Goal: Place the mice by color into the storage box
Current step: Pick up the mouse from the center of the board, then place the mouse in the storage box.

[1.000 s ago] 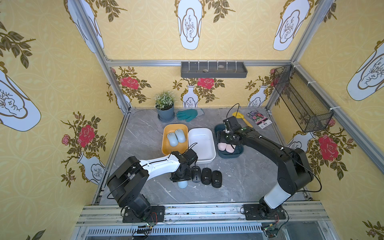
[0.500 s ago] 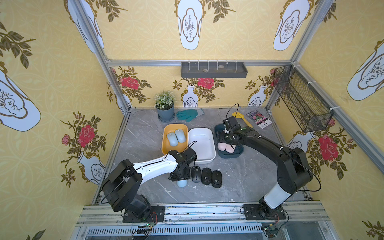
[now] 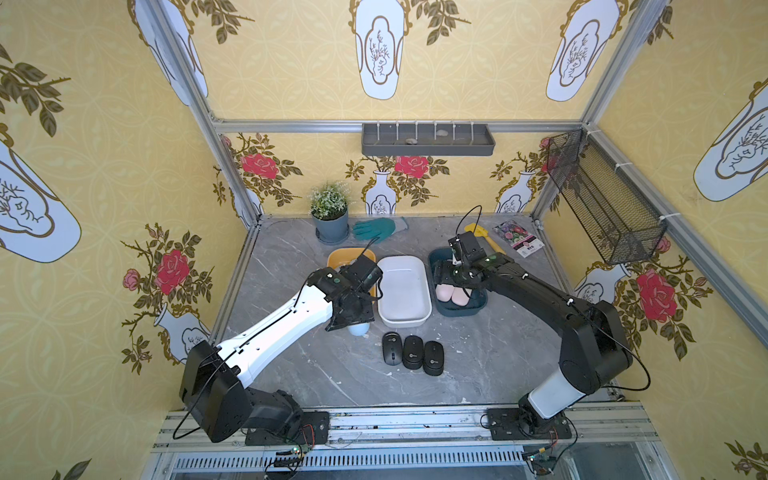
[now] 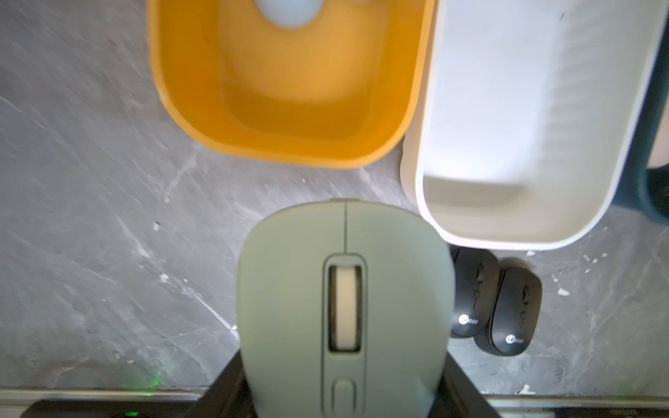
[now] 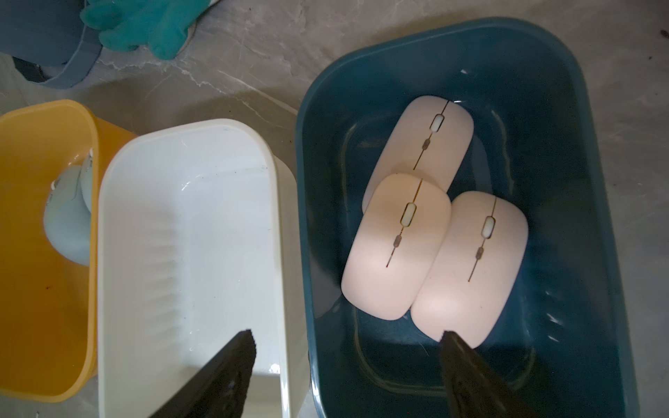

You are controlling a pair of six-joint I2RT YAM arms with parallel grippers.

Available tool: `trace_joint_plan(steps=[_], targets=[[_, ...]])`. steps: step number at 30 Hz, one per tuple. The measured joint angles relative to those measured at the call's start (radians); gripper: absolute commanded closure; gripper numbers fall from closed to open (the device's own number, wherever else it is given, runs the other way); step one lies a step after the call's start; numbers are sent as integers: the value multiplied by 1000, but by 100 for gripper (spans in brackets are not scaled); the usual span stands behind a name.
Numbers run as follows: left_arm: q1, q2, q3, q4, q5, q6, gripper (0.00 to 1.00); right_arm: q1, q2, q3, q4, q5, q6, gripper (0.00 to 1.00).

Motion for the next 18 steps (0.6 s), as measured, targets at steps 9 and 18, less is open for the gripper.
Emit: trace_joint_plan(steps=[9,18], targets=[[162,125,188,11,-35,172,53,-27,-58,-16,1,14,-6,17],[251,304,232,153,0,282,53,-58,-53,-41,-1,6,-15,17]])
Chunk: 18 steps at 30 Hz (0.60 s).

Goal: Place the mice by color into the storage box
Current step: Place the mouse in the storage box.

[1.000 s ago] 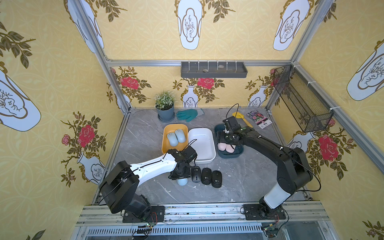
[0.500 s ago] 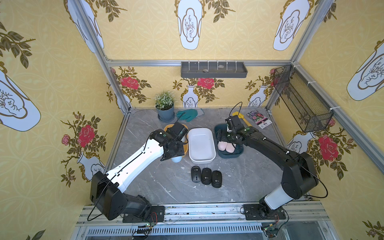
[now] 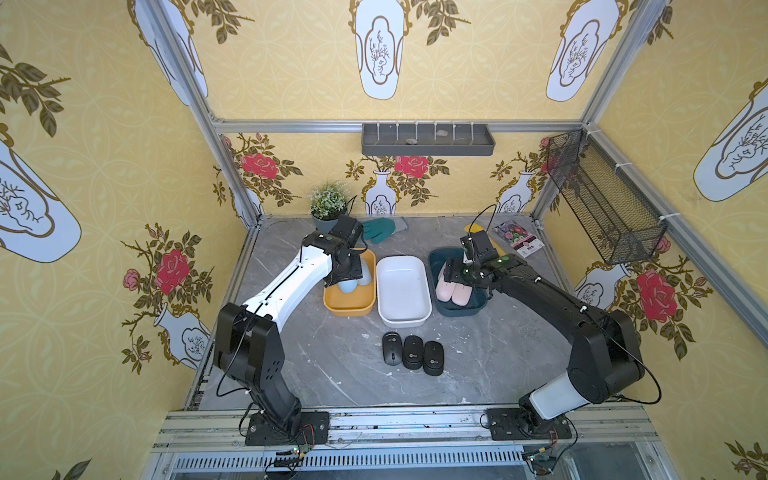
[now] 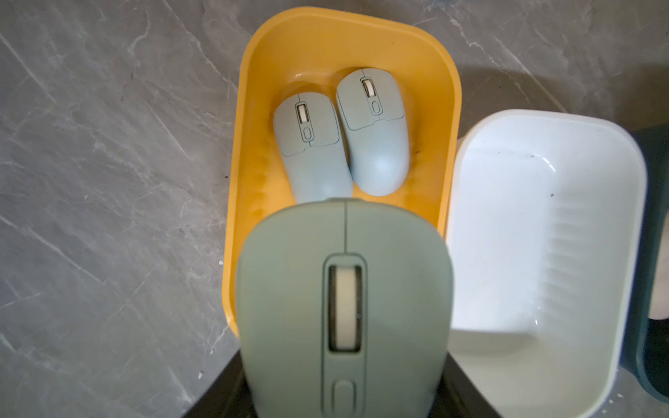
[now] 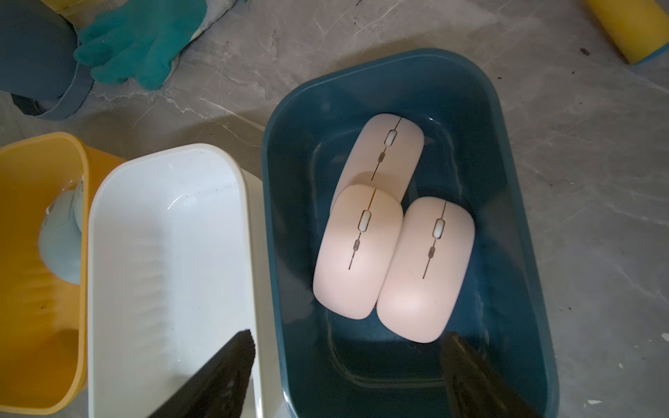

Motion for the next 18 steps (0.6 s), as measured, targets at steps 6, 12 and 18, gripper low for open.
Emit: trace_joint_plan(steps=[6,12,18], targets=[[4,98,11,83,48,28,53,-9,13,3,0,-4,-12,17],[4,176,10,132,73,42,53,-11,24,10,-2,-3,-12,17],[4,198,-35,163,83,42,53,-15,29,10,-2,-3,-12,17]])
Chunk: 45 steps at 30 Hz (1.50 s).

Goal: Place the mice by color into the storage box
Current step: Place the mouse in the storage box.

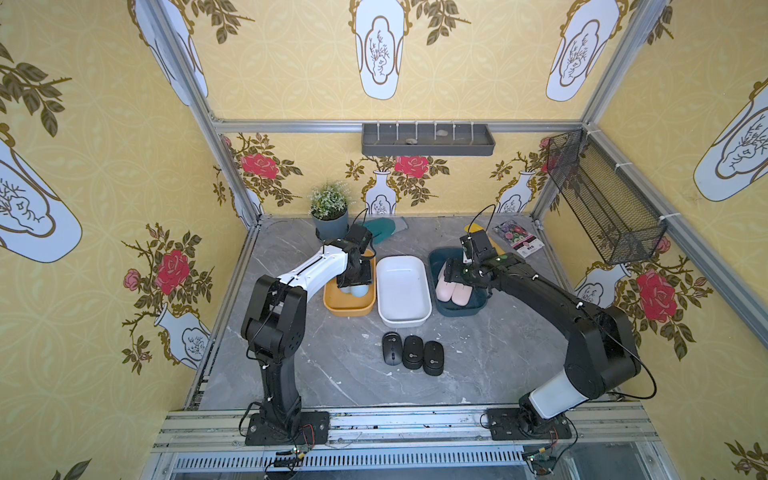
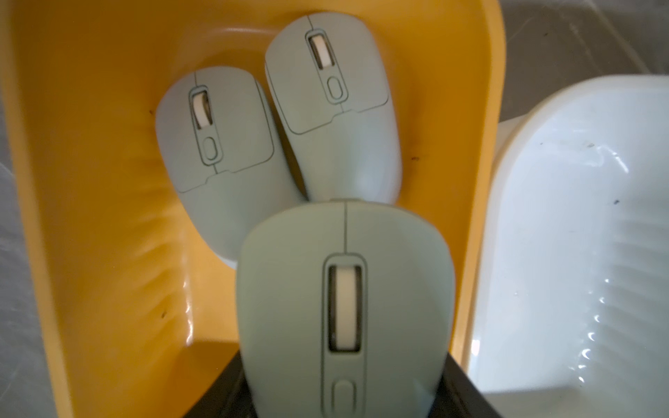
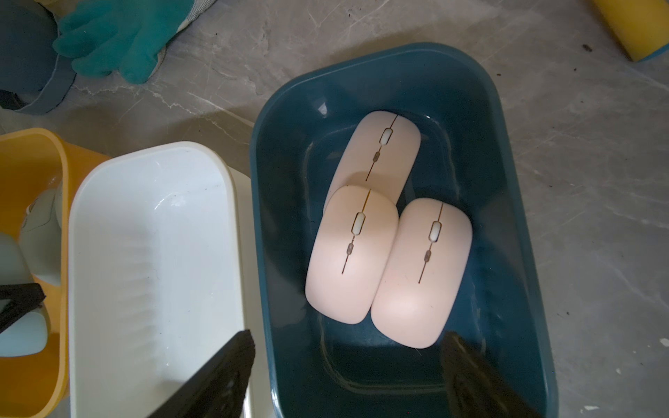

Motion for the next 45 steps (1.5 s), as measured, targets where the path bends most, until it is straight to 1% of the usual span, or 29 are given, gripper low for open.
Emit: trace_joint_plan(steps=[9,14,18,20,24,28,32,38,40,45], targets=[[1,48,-18,38,-7,0,51,-1,2,-7,-2,0,1,17],[32,75,-24,62,-8,1,50,-1,2,-7,-20,0,1,17],[33,85,-26,72,-19,1,47,-2,2,-7,-23,0,1,17],[33,88,-27,77,-15,1,44,-2,2,-6,-24,0,2,17],[33,78,-27,70,-15,2,30,-1,2,0,-26,0,3,17],[33,26,-5,55,-19,2,21,-1,2,2,-26,0,6,17],[33,-54,7,30,-20,2,18,0,2,2,-25,0,17,17],[16,-161,5,-23,-26,2,17,3,2,2,-25,0,20,17],[-11,-203,-8,-41,-48,2,17,3,-3,2,-26,-1,20,17],[-78,-329,-69,-87,-45,8,20,4,-25,2,-25,2,20,17]])
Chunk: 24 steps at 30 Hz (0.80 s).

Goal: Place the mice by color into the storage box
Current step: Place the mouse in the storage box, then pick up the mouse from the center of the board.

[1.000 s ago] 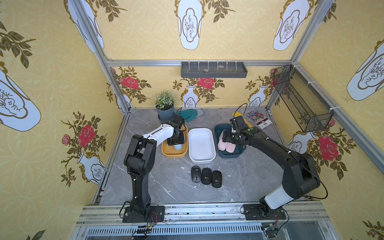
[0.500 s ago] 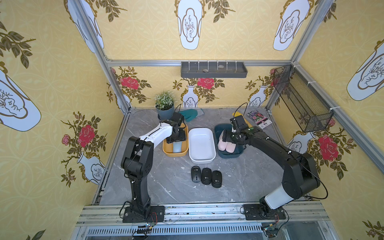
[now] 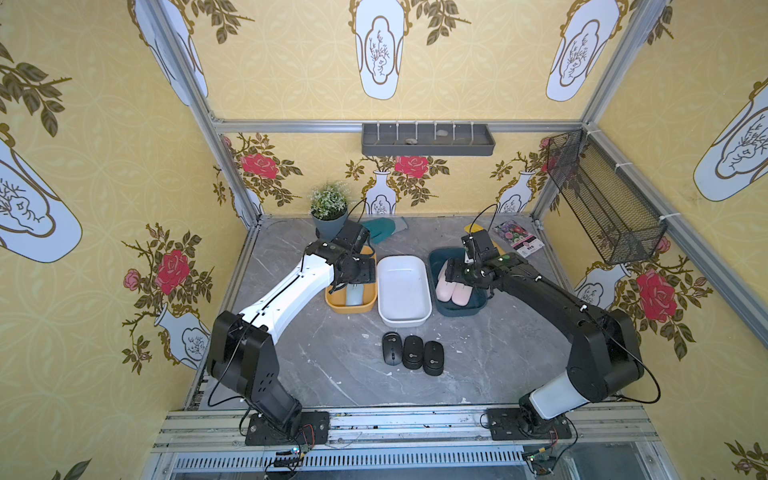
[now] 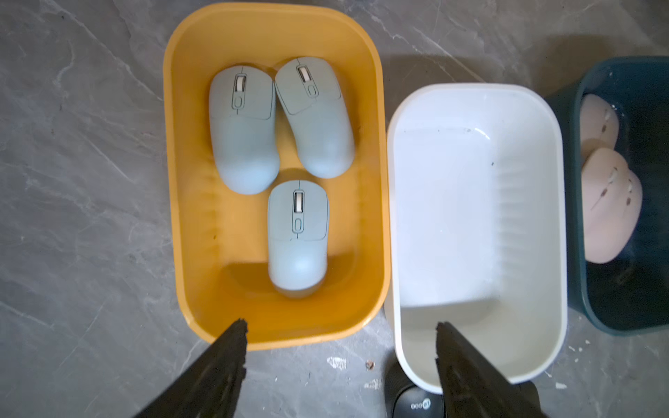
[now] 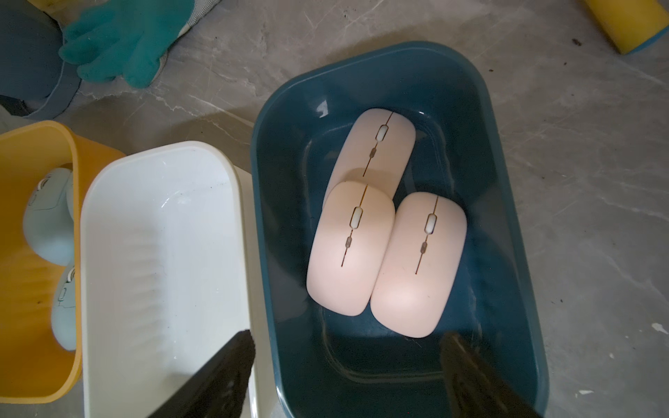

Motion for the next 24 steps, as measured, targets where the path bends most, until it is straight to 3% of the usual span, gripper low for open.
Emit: trace_joint_plan(steps=[6,13,17,24], targets=[[-114,-125,-109,-91,-24,-44,21,14,-4,0,0,6,4,17],[-281,-248,-344,-98,19,-208,22,20,-9,0,3,14,8,17],[-357,-230,-445,-41,63,-302,22,29,1,0,3,15,24,17],[-431,-106,-424,67,108,-385,21,37,1,-2,3,22,26,17]])
